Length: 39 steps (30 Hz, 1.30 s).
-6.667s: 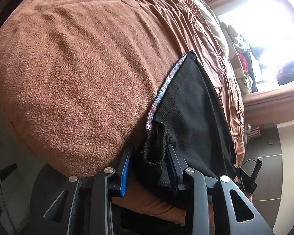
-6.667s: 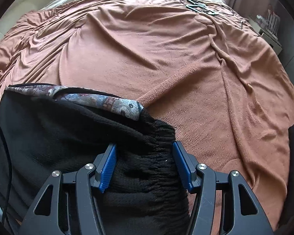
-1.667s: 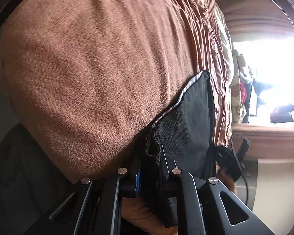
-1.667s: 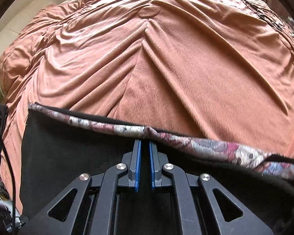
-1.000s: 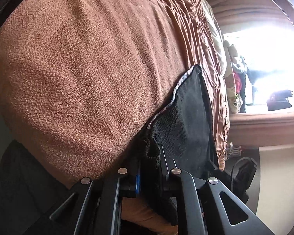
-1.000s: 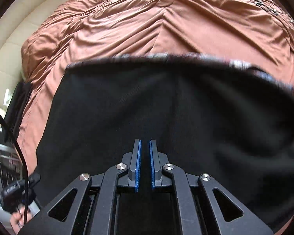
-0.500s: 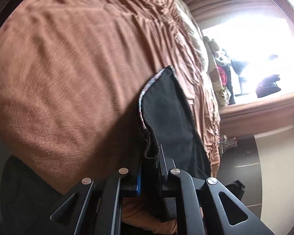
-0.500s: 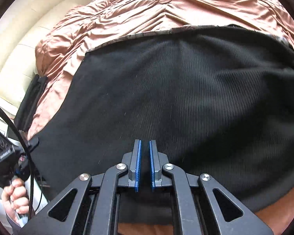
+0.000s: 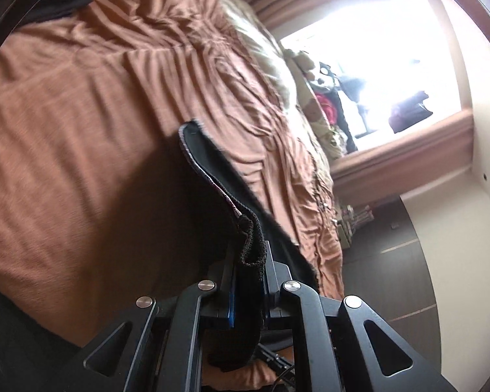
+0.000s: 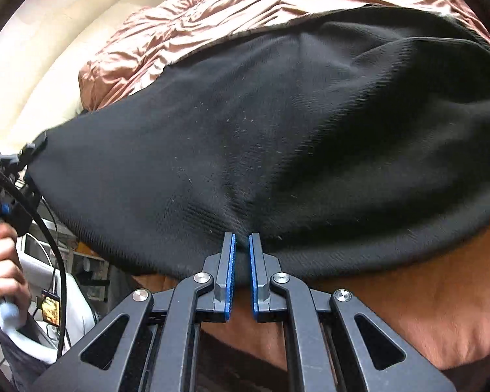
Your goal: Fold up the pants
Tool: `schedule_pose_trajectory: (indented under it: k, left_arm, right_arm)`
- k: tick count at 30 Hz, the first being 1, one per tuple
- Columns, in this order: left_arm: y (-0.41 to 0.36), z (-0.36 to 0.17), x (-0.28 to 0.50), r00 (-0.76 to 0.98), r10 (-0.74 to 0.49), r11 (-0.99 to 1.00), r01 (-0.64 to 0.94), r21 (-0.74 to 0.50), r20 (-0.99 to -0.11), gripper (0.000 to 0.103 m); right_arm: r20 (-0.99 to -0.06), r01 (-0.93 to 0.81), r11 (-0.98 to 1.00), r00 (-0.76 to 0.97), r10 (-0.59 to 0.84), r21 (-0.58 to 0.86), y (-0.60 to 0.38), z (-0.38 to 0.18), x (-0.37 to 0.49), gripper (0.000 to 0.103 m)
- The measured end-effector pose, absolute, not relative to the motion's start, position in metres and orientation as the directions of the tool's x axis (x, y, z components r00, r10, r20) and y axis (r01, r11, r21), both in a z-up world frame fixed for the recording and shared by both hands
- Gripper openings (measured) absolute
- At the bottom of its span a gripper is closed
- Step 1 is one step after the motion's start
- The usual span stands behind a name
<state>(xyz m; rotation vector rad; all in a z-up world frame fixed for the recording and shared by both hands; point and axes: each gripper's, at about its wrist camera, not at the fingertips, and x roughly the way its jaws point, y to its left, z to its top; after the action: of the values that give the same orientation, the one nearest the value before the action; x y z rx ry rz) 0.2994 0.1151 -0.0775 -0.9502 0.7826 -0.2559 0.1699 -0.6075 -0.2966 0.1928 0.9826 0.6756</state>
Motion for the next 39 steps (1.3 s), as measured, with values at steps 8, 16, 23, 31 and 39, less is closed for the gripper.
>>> schedule_pose_trajectory:
  k: [8, 16, 23, 31, 39]
  left_arm:
    - [0.065, -0.038, 0.325, 0.680, -0.550, 0.646, -0.022, -0.763, -0.485, 0.012]
    - [0.006, -0.013, 0.347, 0.634, -0.605, 0.674, 0.086, -0.734, -0.481, 0.012]
    - [-0.048, 0.001, 0.364, 0.577, -0.654, 0.679, 0.163, -0.716, -0.489, 0.012]
    - [-0.113, 0.004, 0.377, 0.500, -0.704, 0.670, 0.233, -0.705, -0.505, 0.012]
    - [-0.174, -0.027, 0.389, 0.402, -0.737, 0.659, 0.249, -0.710, -0.543, 0.012]
  right_arm:
    - [-0.635, -0.416, 0.785, 0.464, 0.617, 0.459, -0.661, -0.276, 0.153, 0.008]
    - [-0.560, -0.364, 0.779, 0.546, 0.623, 0.511, -0.719, -0.267, 0.140, 0.058]
    - [-0.504, -0.344, 0.774, 0.606, 0.616, 0.532, -0.764, -0.263, 0.128, 0.058]
    - [-0.462, -0.299, 0.757, 0.645, 0.609, 0.581, -0.801, -0.273, 0.115, 0.058]
    - [-0.448, -0.256, 0.751, 0.670, 0.592, 0.609, -0.832, -0.279, 0.114, 0.058]
